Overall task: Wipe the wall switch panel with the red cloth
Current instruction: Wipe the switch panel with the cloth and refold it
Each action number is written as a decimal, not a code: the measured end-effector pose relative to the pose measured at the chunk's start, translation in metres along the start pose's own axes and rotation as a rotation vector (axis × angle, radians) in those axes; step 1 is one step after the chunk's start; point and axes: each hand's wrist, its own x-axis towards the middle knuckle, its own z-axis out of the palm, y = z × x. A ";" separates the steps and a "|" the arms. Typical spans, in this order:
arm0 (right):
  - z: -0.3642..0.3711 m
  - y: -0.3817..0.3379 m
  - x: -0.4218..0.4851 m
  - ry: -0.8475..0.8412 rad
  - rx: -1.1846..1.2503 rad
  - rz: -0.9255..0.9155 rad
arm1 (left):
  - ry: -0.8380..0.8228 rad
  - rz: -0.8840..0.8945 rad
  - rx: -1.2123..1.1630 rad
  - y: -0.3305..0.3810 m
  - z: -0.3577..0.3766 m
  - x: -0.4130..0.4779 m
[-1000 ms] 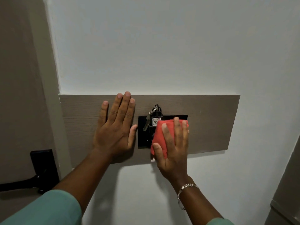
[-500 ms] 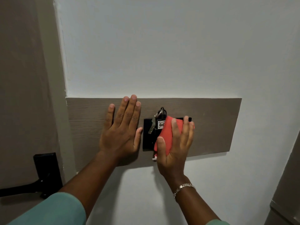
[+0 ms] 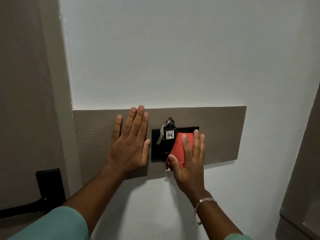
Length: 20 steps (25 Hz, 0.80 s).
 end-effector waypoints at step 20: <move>-0.158 0.188 0.008 -0.252 0.702 0.477 | -0.026 -0.370 -1.090 0.305 0.012 0.037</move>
